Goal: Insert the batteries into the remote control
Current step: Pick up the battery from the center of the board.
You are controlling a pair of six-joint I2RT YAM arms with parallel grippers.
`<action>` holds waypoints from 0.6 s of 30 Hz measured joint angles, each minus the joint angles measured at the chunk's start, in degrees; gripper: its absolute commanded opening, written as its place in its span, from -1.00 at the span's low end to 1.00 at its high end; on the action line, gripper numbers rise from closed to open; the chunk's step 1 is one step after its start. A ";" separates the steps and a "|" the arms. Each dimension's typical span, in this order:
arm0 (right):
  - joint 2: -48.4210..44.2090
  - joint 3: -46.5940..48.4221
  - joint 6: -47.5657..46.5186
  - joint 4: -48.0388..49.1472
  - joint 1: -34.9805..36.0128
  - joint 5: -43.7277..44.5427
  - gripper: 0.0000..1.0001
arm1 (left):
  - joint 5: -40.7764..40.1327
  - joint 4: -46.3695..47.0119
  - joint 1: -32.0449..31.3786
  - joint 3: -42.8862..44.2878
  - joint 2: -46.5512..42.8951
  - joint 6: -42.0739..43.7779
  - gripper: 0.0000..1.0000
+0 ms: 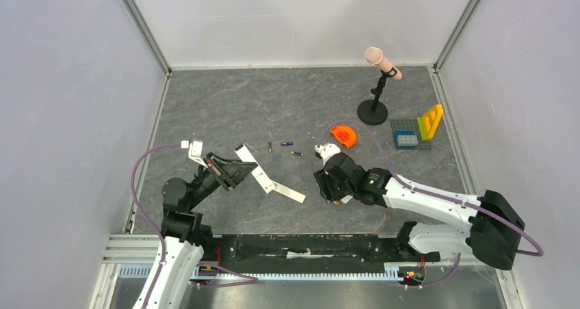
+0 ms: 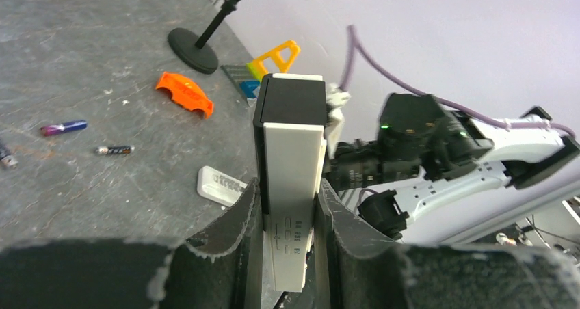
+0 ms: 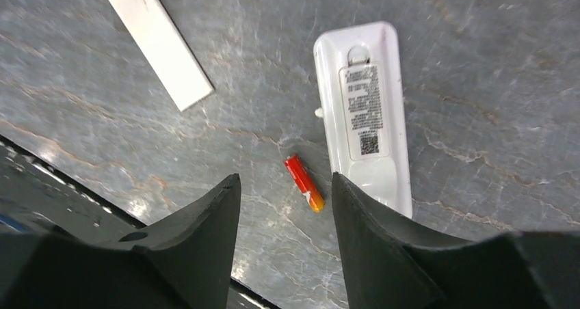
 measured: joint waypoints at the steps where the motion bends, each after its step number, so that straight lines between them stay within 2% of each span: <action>1: 0.96 0.04 -0.70 -0.22 -0.20 -0.74 0.04 | 0.46 0.74 0.00 -0.02 -0.37 -0.22 -0.96; 5: 6.05 0.20 -3.21 -1.95 -0.37 -2.43 -0.10 | 1.22 2.82 0.00 -0.02 -0.96 -0.70 -0.96; 8: 8.72 0.20 -5.14 -3.06 -0.37 -2.64 -0.28 | 1.29 2.99 0.00 -0.02 -0.94 -0.83 -0.96; 15: 12.24 0.20 -9.57 -2.99 -0.37 -2.91 -0.30 | 1.29 3.02 0.00 -0.02 -0.90 -0.83 -0.96; 18: 13.92 0.26 -10.58 -2.27 -0.37 -3.02 -0.39 | 1.29 2.99 0.00 -0.02 -0.90 -0.83 -0.96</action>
